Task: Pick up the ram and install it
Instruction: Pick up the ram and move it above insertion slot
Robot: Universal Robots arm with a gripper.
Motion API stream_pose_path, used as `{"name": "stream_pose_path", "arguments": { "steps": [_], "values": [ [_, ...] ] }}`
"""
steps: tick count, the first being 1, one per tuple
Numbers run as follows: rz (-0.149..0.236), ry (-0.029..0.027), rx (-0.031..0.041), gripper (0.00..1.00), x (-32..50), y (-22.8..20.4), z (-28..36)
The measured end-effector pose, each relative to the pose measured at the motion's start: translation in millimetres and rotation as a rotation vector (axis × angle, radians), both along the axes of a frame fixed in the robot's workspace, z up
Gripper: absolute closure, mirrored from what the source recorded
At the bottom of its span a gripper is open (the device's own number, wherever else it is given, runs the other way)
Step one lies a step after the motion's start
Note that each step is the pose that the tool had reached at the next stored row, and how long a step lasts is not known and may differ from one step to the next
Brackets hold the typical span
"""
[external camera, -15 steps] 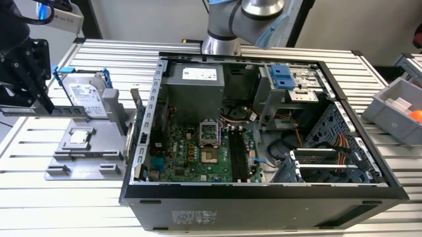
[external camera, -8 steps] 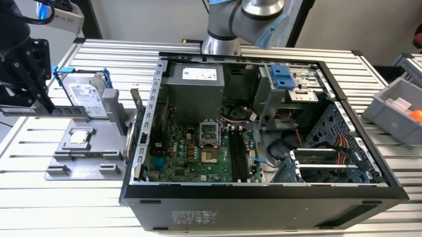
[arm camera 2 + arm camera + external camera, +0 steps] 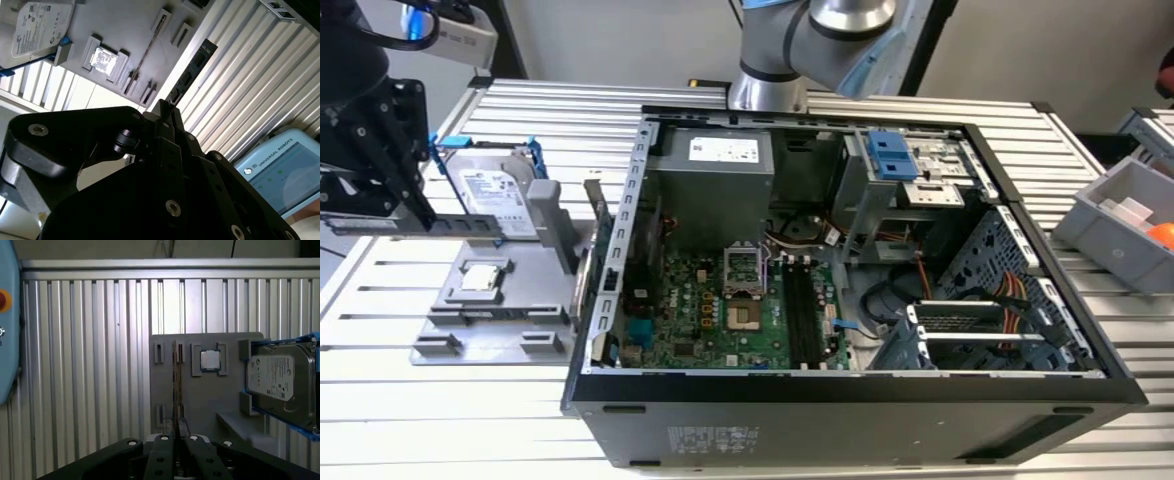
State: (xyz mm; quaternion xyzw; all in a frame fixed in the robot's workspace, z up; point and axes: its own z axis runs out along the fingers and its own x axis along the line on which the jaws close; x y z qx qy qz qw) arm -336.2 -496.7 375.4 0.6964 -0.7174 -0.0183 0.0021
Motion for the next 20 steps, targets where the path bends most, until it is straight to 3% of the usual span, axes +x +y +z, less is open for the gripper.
{"name": "stream_pose_path", "arguments": {
  "steps": [20],
  "values": [
    [0.000, 0.0000, 0.0000, 1.00, 5.5, 0.0, 0.0]
  ]
}}
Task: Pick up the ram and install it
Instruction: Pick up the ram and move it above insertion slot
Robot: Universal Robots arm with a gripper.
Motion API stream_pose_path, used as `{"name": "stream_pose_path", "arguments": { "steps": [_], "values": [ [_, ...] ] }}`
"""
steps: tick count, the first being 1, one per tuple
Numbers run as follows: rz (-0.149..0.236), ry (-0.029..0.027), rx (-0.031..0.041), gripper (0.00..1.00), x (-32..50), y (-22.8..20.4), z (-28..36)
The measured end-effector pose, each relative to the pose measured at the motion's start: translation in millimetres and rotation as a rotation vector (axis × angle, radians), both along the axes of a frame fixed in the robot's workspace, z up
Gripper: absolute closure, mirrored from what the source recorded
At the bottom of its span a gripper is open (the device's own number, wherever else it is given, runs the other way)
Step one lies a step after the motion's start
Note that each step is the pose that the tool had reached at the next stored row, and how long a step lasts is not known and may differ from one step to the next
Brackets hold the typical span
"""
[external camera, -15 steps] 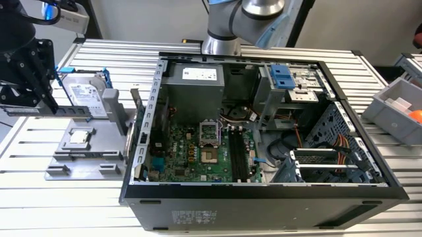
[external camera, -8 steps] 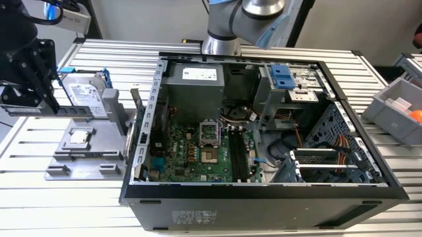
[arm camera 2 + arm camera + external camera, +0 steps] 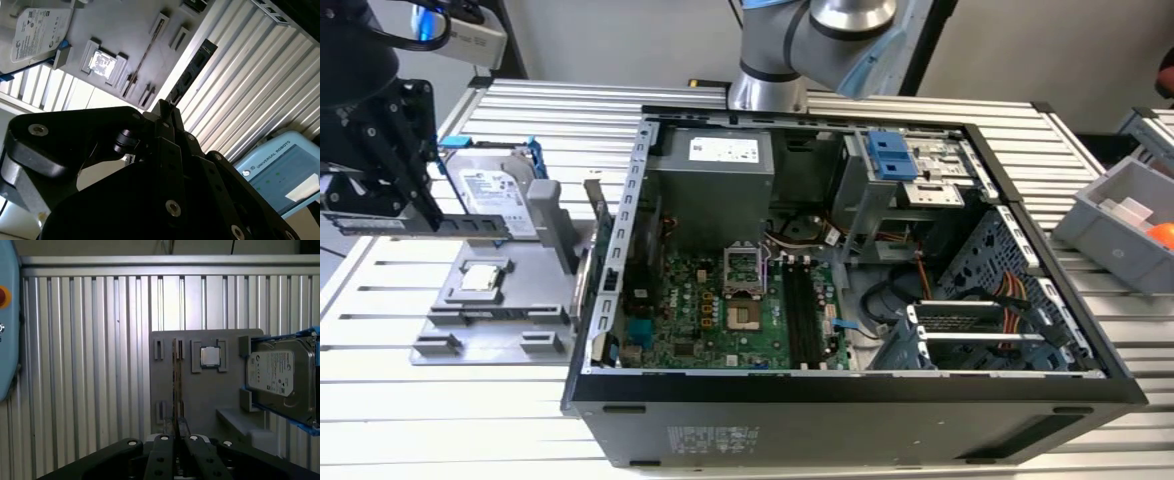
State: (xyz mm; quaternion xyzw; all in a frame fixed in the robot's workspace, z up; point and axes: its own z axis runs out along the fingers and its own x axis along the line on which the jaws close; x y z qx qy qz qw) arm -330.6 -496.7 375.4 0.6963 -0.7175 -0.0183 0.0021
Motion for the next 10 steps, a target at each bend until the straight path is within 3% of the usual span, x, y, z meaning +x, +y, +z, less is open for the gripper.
{"name": "stream_pose_path", "arguments": {
  "steps": [8, 10],
  "values": [
    [0.000, -0.0001, 0.0000, 1.00, 2.0, 0.0, 0.0],
    [0.000, -0.0005, 0.0000, 1.00, 12.7, 0.0, 0.0]
  ]
}}
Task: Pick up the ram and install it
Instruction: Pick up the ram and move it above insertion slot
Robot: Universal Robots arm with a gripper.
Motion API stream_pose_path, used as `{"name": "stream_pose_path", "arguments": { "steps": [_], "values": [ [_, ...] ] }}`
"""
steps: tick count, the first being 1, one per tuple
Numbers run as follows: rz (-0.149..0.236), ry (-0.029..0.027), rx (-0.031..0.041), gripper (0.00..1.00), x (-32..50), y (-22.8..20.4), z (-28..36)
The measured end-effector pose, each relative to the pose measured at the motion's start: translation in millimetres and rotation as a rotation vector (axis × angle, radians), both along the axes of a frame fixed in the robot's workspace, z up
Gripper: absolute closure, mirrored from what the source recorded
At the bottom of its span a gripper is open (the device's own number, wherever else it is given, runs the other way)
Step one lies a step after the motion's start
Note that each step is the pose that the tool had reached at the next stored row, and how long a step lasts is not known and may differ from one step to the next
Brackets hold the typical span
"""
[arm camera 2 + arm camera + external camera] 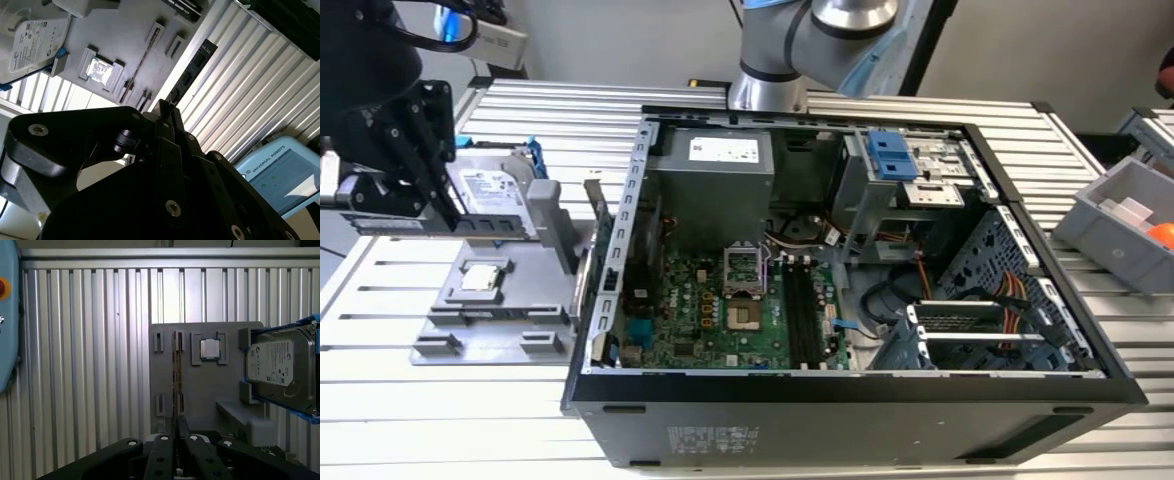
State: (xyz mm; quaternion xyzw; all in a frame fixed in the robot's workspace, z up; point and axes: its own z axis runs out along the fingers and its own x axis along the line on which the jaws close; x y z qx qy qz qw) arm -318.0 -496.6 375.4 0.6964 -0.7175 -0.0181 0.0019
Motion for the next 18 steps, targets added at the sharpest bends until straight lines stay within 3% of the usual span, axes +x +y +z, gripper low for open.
{"name": "stream_pose_path", "arguments": {
  "steps": [18],
  "values": [
    [0.000, -0.0002, -0.0001, 1.00, 8.2, 0.0, -0.1]
  ]
}}
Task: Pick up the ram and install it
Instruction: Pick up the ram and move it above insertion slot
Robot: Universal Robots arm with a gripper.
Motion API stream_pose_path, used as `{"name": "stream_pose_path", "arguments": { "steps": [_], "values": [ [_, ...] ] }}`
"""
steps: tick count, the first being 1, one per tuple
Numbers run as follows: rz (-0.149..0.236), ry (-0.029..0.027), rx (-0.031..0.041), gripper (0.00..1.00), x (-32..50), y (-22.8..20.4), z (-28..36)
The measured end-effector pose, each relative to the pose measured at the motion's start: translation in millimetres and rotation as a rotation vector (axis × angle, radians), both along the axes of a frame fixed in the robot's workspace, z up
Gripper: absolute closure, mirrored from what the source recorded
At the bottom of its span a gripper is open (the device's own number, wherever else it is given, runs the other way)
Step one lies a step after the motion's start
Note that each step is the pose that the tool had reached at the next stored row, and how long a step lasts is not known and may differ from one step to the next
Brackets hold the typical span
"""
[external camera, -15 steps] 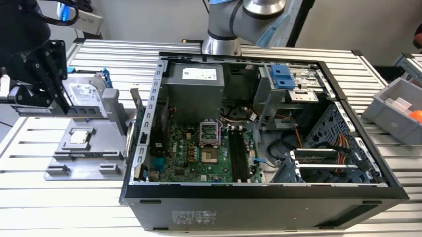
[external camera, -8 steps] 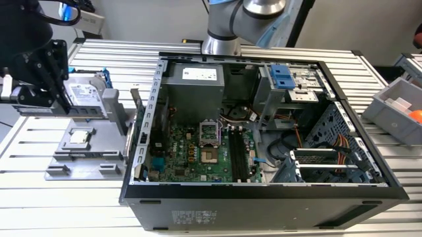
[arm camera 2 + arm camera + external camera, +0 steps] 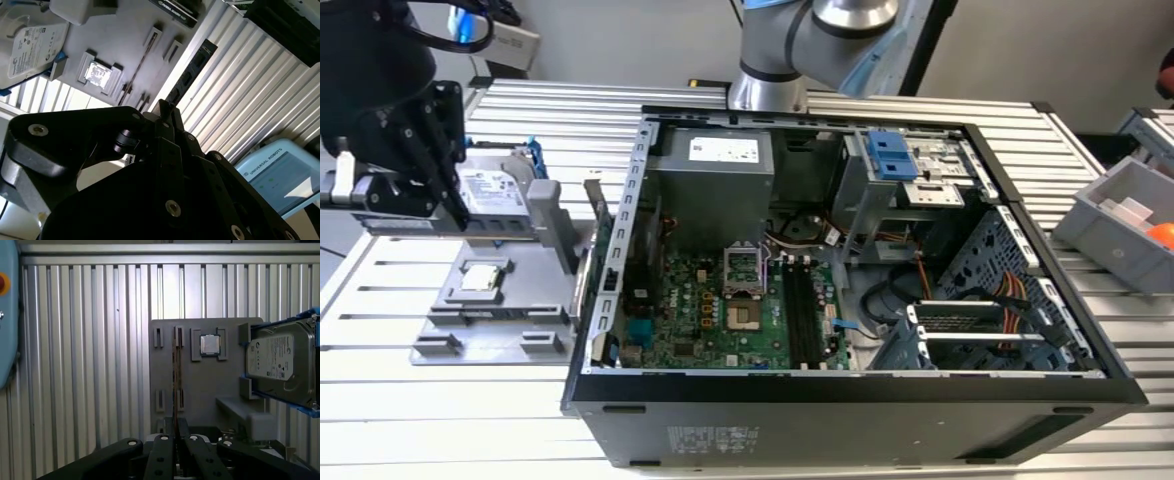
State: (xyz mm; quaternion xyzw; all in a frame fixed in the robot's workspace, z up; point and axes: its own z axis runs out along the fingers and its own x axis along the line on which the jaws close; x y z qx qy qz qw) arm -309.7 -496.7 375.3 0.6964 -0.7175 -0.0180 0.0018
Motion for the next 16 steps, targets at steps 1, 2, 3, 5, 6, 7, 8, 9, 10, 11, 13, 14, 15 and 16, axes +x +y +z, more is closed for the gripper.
{"name": "stream_pose_path", "arguments": {
  "steps": [1, 2, 3, 5, 6, 7, 8, 9, 10, 11, 13, 14, 15, 16],
  "values": [
    [0.000, -0.0001, 0.0001, 1.00, 1.0, 0.0, -0.1],
    [0.000, -0.0001, 0.0000, 1.00, 2.0, 0.0, -0.1],
    [0.000, -0.0002, 0.0001, 1.00, 2.9, 0.0, -0.1],
    [0.000, -0.0001, 0.0000, 1.00, 4.6, 0.0, -0.1],
    [0.000, -0.0003, 0.0001, 1.00, 5.5, 0.0, -0.2],
    [0.000, -0.0003, 0.0001, 1.00, 6.3, 0.0, -0.1],
    [0.000, -0.0003, 0.0000, 1.00, 7.0, 0.0, -0.1],
    [0.000, -0.0004, 0.0001, 1.00, 7.9, 0.0, -0.2],
    [0.000, -0.0004, 0.0000, 1.00, 8.5, 0.0, -0.1],
    [0.000, -0.0005, 0.0000, 1.00, 9.2, 0.0, -0.1],
    [0.000, -0.0009, 0.0000, 1.00, 10.5, 0.0, -0.2],
    [0.000, -0.0011, 0.0001, 1.00, 11.0, 0.0, -0.3],
    [0.000, -0.0014, 0.0001, 1.00, 11.4, 0.0, -0.3],
    [0.000, -0.0016, 0.0000, 1.00, 11.6, 0.0, -0.2]
  ]
}}
